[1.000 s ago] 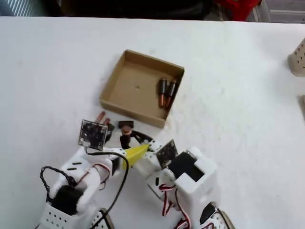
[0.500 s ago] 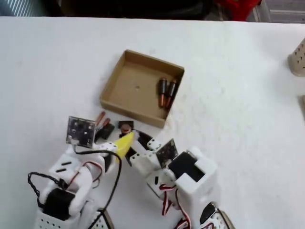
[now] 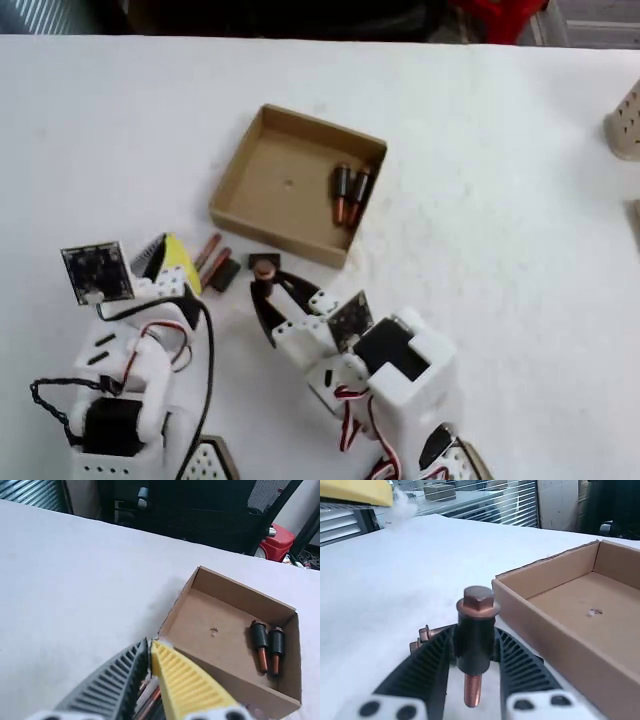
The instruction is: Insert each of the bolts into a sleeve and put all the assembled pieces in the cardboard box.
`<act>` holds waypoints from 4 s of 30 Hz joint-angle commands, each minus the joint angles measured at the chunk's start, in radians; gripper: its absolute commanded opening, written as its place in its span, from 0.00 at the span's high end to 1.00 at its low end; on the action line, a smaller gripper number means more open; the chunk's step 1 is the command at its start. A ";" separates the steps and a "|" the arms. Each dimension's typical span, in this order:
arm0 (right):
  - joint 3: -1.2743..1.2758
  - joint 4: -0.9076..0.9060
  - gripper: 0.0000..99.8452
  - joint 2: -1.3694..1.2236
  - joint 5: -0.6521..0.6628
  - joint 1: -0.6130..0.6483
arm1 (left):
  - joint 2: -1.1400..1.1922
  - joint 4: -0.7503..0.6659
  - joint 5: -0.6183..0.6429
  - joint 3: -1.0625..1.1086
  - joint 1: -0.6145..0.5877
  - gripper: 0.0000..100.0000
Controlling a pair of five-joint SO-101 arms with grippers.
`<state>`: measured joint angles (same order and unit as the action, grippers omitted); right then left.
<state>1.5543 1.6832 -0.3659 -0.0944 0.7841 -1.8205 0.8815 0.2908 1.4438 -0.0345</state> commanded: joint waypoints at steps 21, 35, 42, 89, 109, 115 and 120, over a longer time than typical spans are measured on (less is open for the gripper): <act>0.048 0.004 0.98 0.122 0.002 -0.042 | -0.005 0.129 -0.288 0.249 -0.196 0.98; 0.110 -0.105 0.98 0.433 0.002 -0.225 | -0.005 0.146 -0.308 0.249 -0.199 0.98; 0.015 -0.550 0.98 0.723 0.002 -0.314 | -0.005 0.147 -0.308 0.249 -0.199 0.98; -1.436 -2.405 0.98 0.297 0.005 -0.440 | -0.005 0.160 -0.310 0.249 -0.199 0.98; -1.849 -2.594 0.88 -0.185 0.008 -0.440 | -0.005 0.160 -0.310 0.249 -0.199 0.98; -1.896 -2.649 0.81 -0.209 0.006 -0.435 | -0.005 0.158 -0.319 0.249 -0.199 0.98; -1.892 -2.651 0.89 -0.147 0.008 -0.440 | -0.005 0.155 -0.451 0.249 -0.199 0.98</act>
<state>-0.3053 -0.9620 -0.5915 -0.0990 0.3514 -1.8190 1.0380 -0.0806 1.6939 -0.2417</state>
